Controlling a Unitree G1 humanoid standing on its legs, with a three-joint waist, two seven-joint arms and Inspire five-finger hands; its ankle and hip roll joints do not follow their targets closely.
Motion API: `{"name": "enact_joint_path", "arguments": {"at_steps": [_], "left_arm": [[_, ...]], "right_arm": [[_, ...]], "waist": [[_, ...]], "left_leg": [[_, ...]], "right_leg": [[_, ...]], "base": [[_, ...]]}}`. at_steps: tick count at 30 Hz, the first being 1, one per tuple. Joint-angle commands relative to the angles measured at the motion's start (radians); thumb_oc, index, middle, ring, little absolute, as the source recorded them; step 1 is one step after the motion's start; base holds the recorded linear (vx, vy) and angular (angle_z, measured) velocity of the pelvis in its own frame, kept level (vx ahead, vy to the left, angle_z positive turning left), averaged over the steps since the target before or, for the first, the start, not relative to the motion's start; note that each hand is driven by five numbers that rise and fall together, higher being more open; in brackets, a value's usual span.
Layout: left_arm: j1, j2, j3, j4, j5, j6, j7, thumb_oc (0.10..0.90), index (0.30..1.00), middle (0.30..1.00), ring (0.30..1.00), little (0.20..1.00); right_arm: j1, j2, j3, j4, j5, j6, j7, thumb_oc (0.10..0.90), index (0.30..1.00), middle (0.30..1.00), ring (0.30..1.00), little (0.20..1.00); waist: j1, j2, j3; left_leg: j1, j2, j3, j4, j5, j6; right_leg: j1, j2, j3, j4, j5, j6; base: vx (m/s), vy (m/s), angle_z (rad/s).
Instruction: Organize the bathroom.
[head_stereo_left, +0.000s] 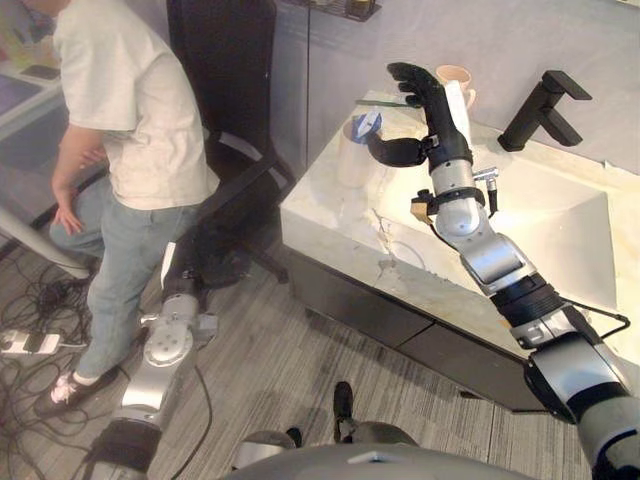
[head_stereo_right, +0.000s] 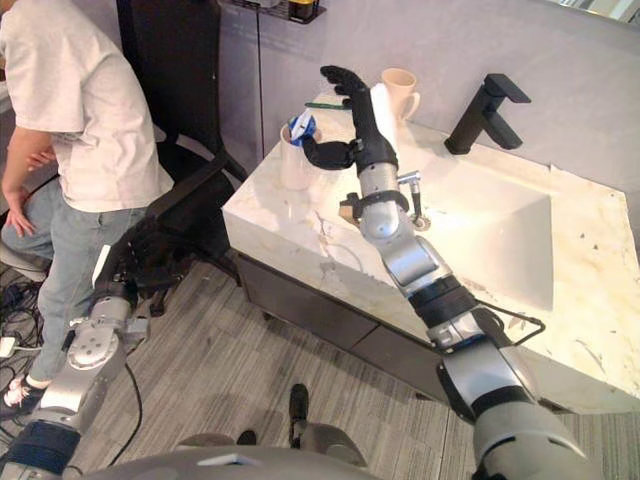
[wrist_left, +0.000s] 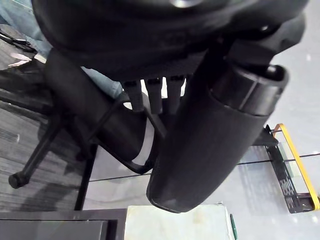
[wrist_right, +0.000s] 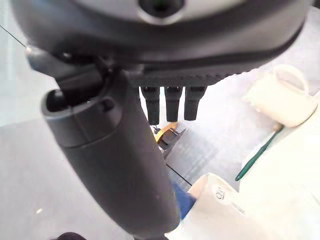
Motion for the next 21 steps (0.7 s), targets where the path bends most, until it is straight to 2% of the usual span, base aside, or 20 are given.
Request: {"name": "enact_joint_path", "arguments": {"at_steps": [1, 13, 17, 21], "left_arm": [[-0.004, 0.026, 0.005, -0.040, 0.046, -0.116, 0.031, 0.800, 0.900, 0.900, 0.900, 0.900], [-0.028, 0.008, 0.003, -0.004, 0.040, -0.092, 0.120, 0.800, 0.900, 0.900, 0.900, 0.900], [-0.030, -0.010, 0.003, 0.054, 0.047, -0.104, 0.155, 0.800, 0.900, 0.900, 0.900, 0.900], [-0.031, -0.022, 0.002, 0.136, 0.021, -0.103, 0.182, 0.800, 0.900, 0.900, 0.900, 0.900]], "right_arm": [[-0.099, -0.010, -0.072, 0.012, 0.010, -0.034, -0.027, 0.800, 0.900, 0.900, 0.900, 0.900], [-0.118, -0.025, -0.068, 0.046, 0.060, 0.032, -0.022, 0.800, 0.900, 0.900, 0.900, 0.900], [-0.107, -0.037, -0.081, 0.042, 0.070, 0.020, -0.044, 0.800, 0.900, 0.900, 0.900, 0.900], [-0.058, -0.074, -0.144, -0.007, 0.095, -0.015, -0.085, 0.800, 0.900, 0.900, 0.900, 0.900]], "waist": [[0.000, -0.024, -0.104], [-0.010, -0.028, -0.093], [-0.022, -0.028, -0.091], [-0.046, -0.026, -0.088]], "left_leg": [[-0.076, -0.013, 0.041, 0.017, -0.009, 0.031], [-0.077, -0.025, 0.052, 0.015, -0.011, 0.045], [-0.076, -0.029, 0.061, 0.011, -0.011, 0.052], [-0.075, -0.033, 0.079, 0.008, -0.012, 0.060]], "right_leg": [[0.062, -0.040, 0.025, 0.001, -0.103, 0.073], [0.056, -0.041, 0.048, -0.002, -0.088, 0.080], [0.048, -0.042, 0.058, -0.002, -0.079, 0.085], [0.032, -0.040, 0.078, 0.002, -0.067, 0.094]], "base": [[-0.04, 0.033, -0.03], [-0.09, 0.041, -0.06], [-0.14, 0.066, -0.16], [-0.17, 0.075, -0.20]]}}
